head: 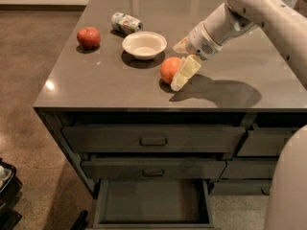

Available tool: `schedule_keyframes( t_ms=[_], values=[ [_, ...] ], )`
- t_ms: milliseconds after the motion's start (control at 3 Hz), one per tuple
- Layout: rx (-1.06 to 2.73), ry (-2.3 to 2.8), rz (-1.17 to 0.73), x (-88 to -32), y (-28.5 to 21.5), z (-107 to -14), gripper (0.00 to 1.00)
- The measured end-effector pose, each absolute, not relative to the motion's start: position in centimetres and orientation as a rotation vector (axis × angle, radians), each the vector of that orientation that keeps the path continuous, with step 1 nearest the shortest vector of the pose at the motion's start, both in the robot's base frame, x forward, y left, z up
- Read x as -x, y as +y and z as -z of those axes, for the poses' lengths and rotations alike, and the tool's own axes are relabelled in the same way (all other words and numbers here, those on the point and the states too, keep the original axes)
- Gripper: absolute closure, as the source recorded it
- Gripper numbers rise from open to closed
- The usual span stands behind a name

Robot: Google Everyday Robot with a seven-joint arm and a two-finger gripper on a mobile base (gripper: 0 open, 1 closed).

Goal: Place orange into bottom drawer

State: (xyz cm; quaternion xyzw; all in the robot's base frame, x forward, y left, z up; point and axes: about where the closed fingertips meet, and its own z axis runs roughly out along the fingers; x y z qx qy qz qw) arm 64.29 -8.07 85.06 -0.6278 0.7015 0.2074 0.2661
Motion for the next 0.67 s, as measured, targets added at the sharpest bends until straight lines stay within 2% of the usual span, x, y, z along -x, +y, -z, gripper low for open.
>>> schedule_keyframes(
  t_ms=[333, 667],
  values=[
    [1.676, 1.885, -0.603, -65.30, -6.30, -84.96, 0.17],
    [1.671, 1.884, -0.613, -65.52, -5.90, -84.94, 0.40]
  ],
)
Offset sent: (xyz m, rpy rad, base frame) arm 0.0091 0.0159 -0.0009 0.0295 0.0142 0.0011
